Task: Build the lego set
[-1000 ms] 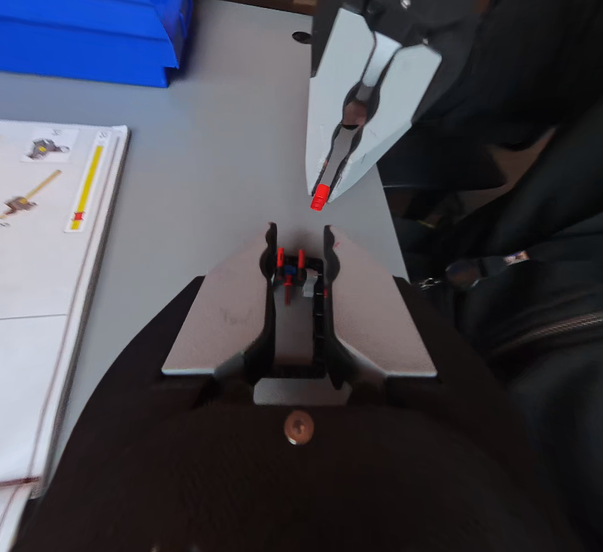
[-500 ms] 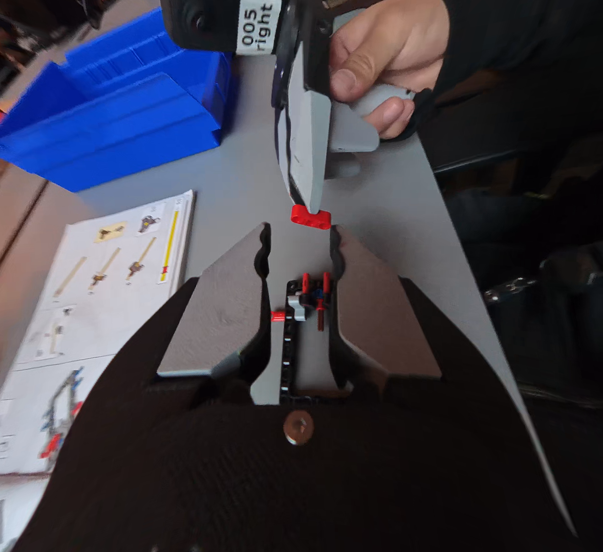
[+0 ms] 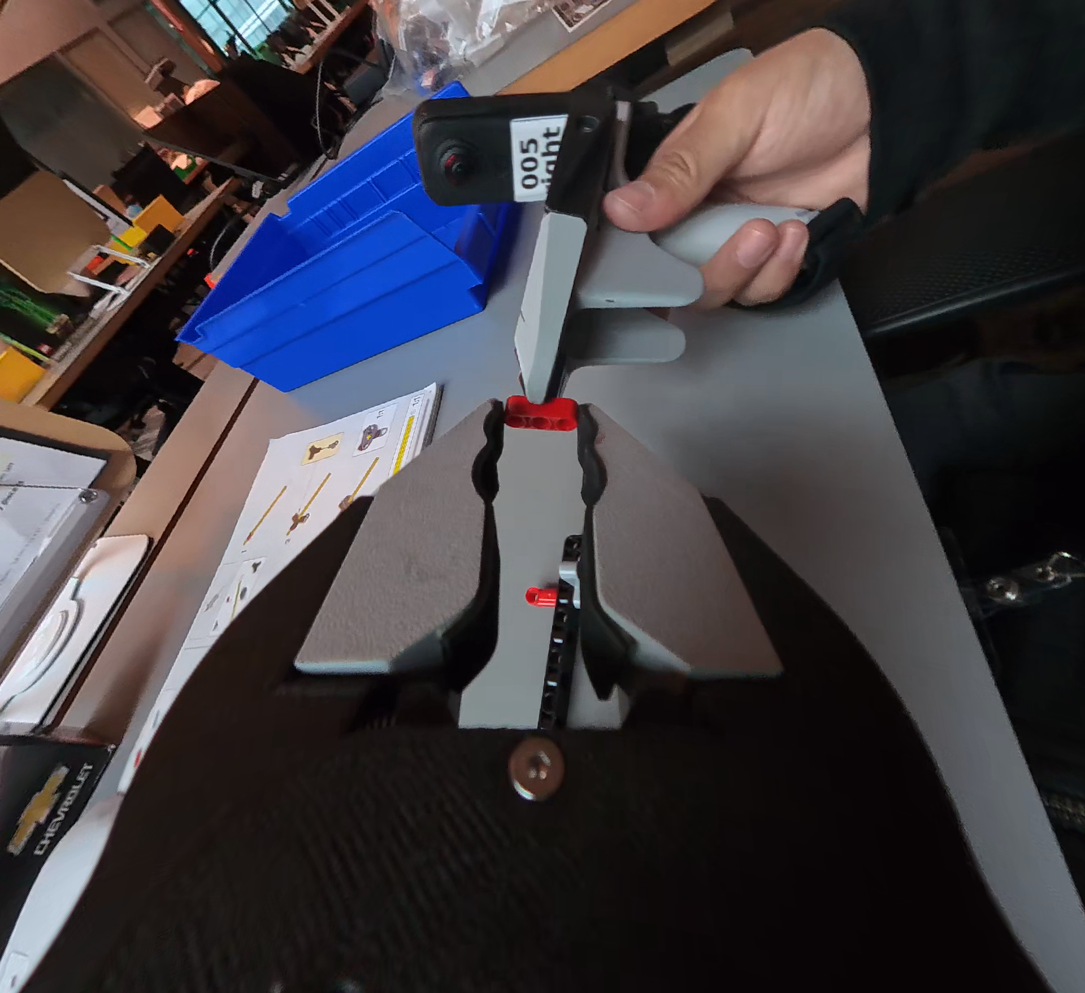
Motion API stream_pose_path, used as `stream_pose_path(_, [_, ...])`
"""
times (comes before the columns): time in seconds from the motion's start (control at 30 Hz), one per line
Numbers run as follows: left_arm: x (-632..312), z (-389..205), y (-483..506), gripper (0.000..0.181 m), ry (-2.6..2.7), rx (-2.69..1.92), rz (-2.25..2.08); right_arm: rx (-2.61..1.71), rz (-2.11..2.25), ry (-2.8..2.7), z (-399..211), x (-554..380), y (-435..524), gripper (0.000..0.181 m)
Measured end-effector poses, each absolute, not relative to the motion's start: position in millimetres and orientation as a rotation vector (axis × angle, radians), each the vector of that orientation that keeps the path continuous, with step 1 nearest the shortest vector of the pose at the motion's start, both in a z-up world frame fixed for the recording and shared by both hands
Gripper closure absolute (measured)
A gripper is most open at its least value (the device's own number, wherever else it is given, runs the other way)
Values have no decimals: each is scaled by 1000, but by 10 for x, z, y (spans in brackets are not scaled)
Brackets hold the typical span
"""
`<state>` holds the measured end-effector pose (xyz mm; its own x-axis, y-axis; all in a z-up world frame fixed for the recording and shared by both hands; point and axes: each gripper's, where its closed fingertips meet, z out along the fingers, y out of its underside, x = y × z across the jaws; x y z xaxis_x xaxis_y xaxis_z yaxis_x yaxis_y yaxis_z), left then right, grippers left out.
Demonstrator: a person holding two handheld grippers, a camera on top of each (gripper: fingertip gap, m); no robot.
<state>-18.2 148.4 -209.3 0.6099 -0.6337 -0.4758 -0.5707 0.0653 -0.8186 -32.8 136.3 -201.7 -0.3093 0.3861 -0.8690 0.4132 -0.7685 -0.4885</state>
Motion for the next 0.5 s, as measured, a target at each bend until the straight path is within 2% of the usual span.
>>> stream_pose_path(0.23, [-224, -2049, 1494, 159, 970, -1599, -160, 1782, -2394, 908, -1969, -373, 1392, 178])
stream_pose_path(0.5, [-219, -2017, 1490, 159, 956, -1588, -225, 1836, -2386, 1015, -1935, -380, 1396, 176])
